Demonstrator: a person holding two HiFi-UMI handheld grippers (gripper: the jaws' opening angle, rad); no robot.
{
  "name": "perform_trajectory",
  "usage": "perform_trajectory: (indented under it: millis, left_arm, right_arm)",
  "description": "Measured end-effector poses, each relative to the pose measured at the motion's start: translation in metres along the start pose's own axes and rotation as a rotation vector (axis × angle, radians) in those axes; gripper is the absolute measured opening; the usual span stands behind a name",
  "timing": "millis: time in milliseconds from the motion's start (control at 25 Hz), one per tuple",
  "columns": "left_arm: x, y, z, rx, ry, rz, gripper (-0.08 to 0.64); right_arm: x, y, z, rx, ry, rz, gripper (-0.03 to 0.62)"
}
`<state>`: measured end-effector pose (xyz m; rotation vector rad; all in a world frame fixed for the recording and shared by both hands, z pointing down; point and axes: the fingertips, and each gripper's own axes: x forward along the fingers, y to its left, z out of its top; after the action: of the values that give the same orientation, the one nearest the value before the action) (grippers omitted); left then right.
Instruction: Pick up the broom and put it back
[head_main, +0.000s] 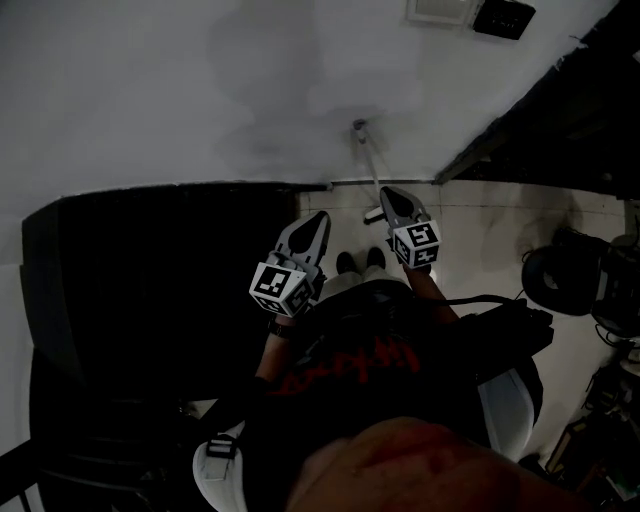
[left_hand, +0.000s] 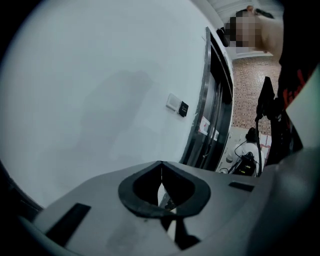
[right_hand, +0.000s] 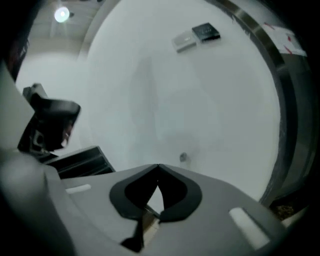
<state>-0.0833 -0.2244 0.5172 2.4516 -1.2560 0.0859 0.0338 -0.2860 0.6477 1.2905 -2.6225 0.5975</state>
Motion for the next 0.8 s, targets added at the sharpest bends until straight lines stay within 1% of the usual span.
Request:
perform_trajectory:
  millis: [80,200,280,360,440,520,600,720,800]
  left_arm:
    - [0.010,-0.004,-0.001,-0.009,0.003,-0.011,0.008]
    - [0.019,-0.015,-0.005,-0.025,0.002,-0.020,0.008]
    - [0.021,-0.021,-0.013,-0.040,0.011,-0.028,0.007]
    - [0.023,-0.028,-0.019,-0.045,0.022,-0.051,0.008]
    - [0.018,-0.038,-0.018,-0.052,0.010,-0.081,0.008]
    - [0.004,-0.052,-0.020,-0.054,-0.003,-0.108,0.008]
    - [-0.018,-0.068,-0.027,-0.036,-0.003,-0.147,0.008]
    - [-0.060,-0.097,-0.042,0.034,0.018,-0.233,0.008]
    - [-0.100,-0.115,-0.051,0.070,0.019,-0.268,0.008]
  right_arm:
    - [-0.022,0.020,0.033,-0.013,-0.076,0.046,0.002]
    - [-0.049,0.030,0.062,-0.055,-0.142,0.069,0.002]
    - [-0.066,0.032,0.074,-0.054,-0.179,0.070,0.002]
    - [-0.079,0.031,0.084,-0.060,-0.219,0.059,0.002]
    - [-0.094,0.036,0.091,-0.098,-0.244,0.044,0.002]
    - [-0.113,0.052,0.091,-0.141,-0.246,0.032,0.002]
    - [-0.135,0.072,0.087,-0.151,-0.262,0.019,0.000]
    - [-0.173,0.109,0.076,-0.127,-0.297,0.005,0.000]
    - [-0.203,0.148,0.068,-0.123,-0.282,-0.005,0.000]
